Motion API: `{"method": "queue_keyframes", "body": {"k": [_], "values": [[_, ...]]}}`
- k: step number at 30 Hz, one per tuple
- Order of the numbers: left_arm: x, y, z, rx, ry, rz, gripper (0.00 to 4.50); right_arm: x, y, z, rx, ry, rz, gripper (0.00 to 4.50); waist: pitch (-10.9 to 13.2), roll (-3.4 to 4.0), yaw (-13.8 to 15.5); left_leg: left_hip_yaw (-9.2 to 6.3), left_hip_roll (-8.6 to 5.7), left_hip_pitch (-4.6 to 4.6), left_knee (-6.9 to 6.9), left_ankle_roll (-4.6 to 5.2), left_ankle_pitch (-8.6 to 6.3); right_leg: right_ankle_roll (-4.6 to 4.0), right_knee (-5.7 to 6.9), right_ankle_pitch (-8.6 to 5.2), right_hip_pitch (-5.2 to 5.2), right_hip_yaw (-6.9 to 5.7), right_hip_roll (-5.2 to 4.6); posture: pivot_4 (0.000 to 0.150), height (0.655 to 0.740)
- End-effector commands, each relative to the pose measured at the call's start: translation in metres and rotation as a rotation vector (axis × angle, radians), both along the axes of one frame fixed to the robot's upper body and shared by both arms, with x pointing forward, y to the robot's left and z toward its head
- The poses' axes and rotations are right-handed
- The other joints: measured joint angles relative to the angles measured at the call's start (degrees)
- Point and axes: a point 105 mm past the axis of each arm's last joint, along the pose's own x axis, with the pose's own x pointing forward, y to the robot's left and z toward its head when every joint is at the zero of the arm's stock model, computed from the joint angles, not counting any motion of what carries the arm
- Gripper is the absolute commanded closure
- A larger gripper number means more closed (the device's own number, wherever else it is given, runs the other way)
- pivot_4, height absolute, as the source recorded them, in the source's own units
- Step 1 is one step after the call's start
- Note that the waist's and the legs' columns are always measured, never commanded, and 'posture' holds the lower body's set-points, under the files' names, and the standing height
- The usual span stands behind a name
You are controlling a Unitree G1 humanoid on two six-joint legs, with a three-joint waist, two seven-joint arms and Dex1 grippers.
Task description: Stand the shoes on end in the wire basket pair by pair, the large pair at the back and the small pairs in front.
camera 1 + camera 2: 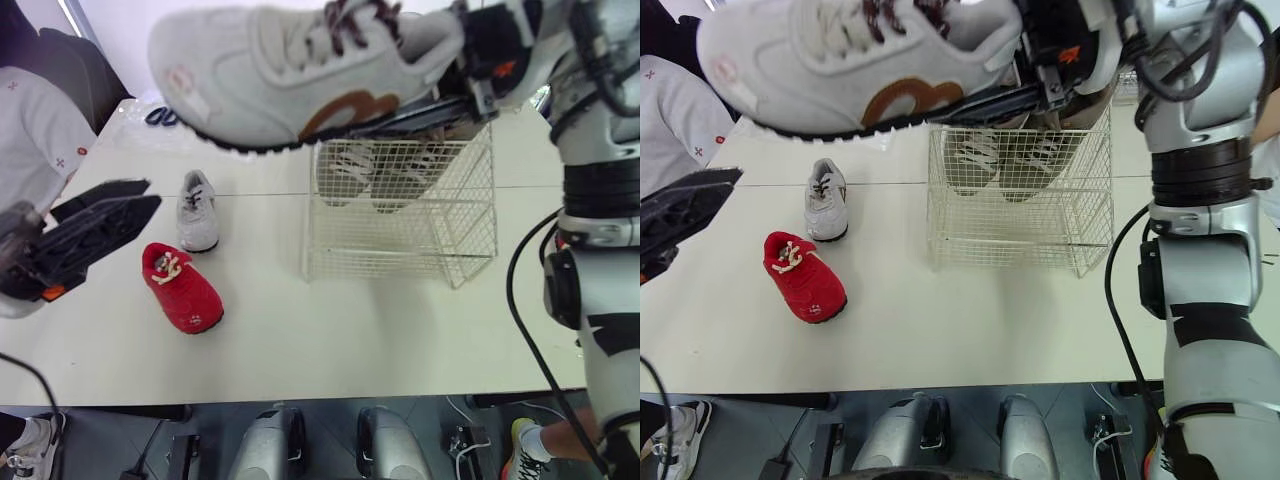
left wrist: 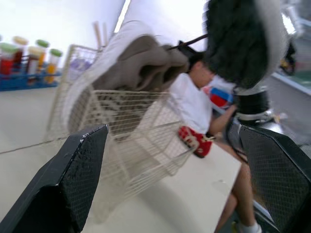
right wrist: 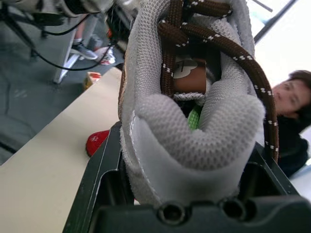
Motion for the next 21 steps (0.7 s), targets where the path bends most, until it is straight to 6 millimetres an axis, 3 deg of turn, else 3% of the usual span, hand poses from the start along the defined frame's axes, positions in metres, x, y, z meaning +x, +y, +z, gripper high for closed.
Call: {"method": "queue_keyframes", "body": {"k": [1,16,19,21], "values": [[0.002,-0.013,0.008,-0.019,-0.039,-0.059,0.0,-0.005,0.005,0.004,0.012,-0.074,0.018,2.68,0.0,-0.01,0.0,0.01,0.0,0.0,-0.05,-0.05,0.03,0.0,0.04,0.0,0.0,0.02,0.0,0.15,0.7371],[0.027,-0.032,0.018,-0.065,0.009,-0.229,0.0,-0.002,0.008,-0.018,-0.018,-0.141,-0.06,2.68,0.0,-0.11,-0.2,0.07,0.05,0.04,-0.64,-0.24,0.42,0.14,0.05,0.1,-0.04,0.05,0.13,0.15,0.7371],[0.029,-0.035,0.016,-0.06,0.029,-0.249,0.79,-0.003,0.009,-0.018,-0.016,-0.149,-0.062,2.69,0.1,-0.19,-0.2,0.07,0.05,0.04,-0.63,-0.23,0.42,0.15,0.06,0.11,-0.04,0.05,0.13,0.15,0.7371],[0.029,-0.035,0.014,-0.067,0.038,-0.265,1.75,-0.005,0.01,-0.017,-0.01,-0.155,-0.062,2.69,0.1,-0.26,-0.2,0.07,0.05,0.04,-0.63,-0.23,0.43,0.15,0.06,0.11,-0.04,0.05,0.14,0.15,0.7371]]}}
